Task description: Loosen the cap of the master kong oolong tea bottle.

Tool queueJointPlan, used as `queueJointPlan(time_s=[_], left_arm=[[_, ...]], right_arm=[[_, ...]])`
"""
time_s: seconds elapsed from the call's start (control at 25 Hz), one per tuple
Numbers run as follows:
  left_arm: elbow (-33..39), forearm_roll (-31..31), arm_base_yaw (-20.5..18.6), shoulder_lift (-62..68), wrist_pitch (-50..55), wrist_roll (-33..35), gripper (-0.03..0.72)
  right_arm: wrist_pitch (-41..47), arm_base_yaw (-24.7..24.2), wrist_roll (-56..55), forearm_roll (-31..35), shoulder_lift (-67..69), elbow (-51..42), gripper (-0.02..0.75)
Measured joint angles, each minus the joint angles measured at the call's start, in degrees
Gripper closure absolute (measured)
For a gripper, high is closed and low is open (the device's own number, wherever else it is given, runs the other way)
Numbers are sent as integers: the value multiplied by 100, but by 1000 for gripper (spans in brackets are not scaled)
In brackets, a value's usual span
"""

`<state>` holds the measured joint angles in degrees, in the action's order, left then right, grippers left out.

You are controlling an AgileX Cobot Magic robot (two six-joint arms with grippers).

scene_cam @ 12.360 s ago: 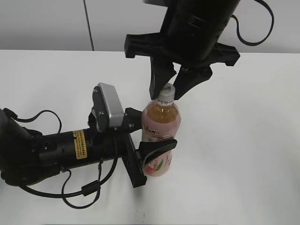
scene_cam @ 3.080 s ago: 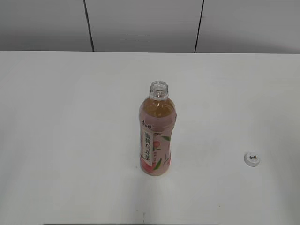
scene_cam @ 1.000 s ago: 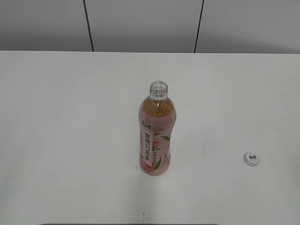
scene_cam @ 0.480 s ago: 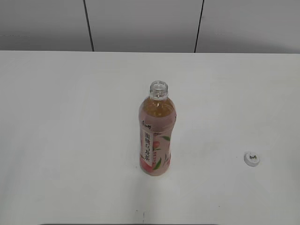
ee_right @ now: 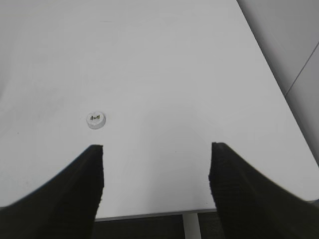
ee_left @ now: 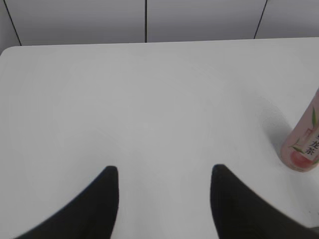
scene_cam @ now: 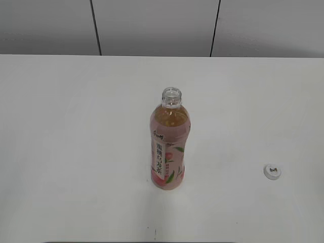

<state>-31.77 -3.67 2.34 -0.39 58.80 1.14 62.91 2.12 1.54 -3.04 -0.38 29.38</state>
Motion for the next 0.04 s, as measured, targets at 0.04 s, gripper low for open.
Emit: queueJointPlan(time_s=[0.04], left_arm=[[0, 0, 0, 0, 0, 0, 329]], right_arm=[[0, 0, 0, 0, 0, 0, 234]])
